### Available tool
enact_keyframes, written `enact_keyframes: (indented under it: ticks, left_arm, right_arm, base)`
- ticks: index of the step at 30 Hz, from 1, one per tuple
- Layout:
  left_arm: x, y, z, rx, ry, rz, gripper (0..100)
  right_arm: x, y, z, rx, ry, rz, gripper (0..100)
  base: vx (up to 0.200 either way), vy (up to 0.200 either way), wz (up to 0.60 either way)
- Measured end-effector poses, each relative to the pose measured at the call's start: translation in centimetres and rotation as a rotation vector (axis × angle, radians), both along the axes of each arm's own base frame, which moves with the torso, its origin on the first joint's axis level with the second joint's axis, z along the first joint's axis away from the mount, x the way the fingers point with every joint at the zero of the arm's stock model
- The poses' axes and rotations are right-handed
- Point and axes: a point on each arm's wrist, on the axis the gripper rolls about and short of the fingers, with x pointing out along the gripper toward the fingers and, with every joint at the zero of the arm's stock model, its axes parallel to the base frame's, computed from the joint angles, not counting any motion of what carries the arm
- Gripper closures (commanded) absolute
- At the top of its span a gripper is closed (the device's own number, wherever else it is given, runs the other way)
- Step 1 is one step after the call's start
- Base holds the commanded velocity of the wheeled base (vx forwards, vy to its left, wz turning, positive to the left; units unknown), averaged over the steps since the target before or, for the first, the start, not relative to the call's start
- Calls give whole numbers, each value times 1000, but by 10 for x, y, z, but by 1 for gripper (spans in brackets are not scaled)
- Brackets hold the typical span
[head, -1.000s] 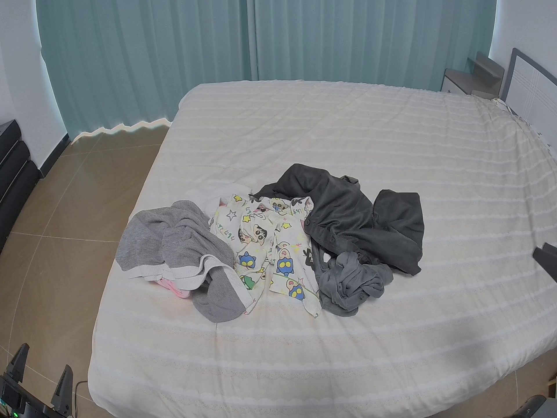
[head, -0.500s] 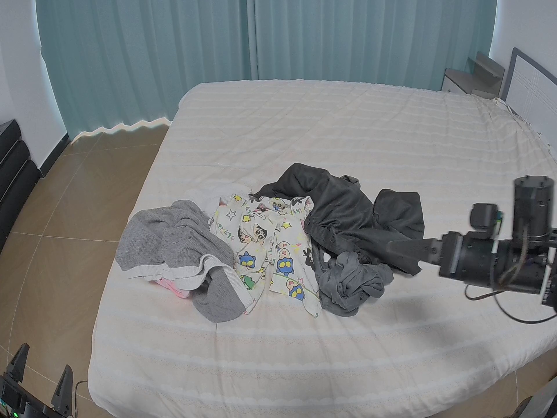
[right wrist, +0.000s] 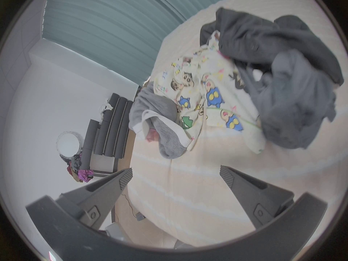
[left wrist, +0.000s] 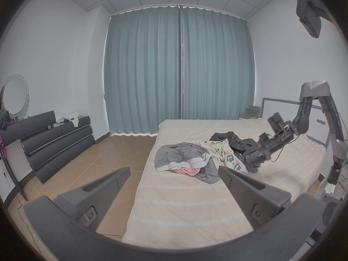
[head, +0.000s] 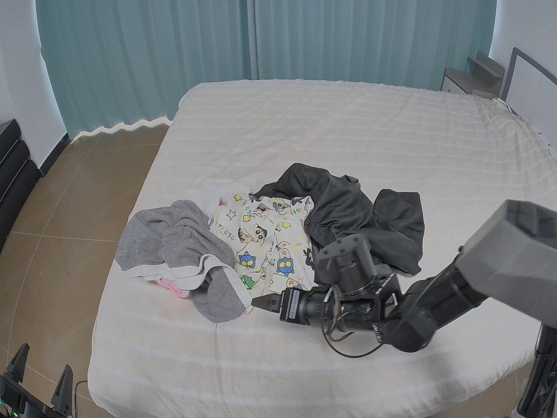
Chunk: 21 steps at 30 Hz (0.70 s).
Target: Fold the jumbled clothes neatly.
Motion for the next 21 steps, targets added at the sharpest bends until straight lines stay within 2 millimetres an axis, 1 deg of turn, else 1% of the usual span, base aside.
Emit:
enact_keyframes:
  ticks: [1, 2, 4, 7, 10, 15, 21]
  left_arm:
    - [0, 0, 0, 0, 0, 0, 0]
    - [0, 0, 0, -1, 0, 0, 0]
    - [0, 0, 0, -2, 0, 0, 0]
    - [0, 0, 0, -3, 1, 0, 0]
    - [0, 0, 0, -3, 1, 0, 0]
    - [0, 0, 0, -3, 1, 0, 0]
    - [0, 0, 0, -3, 1, 0, 0]
  right_arm:
    - [3, 6, -6, 2, 7, -5, 0]
    - [8, 12, -17, -5, 18, -22, 0]
    - [16, 15, -28, -22, 21, -55, 0]
    - [32, 10, -45, -60, 26, -131, 0]
    - [41, 5, -59, -89, 34, -177, 0]
    - [52, 0, -73, -126, 28, -244, 0]
    - [52, -5, -78, -150, 35, -266, 0]
  base:
    - [0, 0, 0]
    - [0, 0, 0]
    - [0, 0, 0]
    - [0, 0, 0]
    - [0, 0, 0]
    - [0, 0, 0]
    - [0, 0, 0]
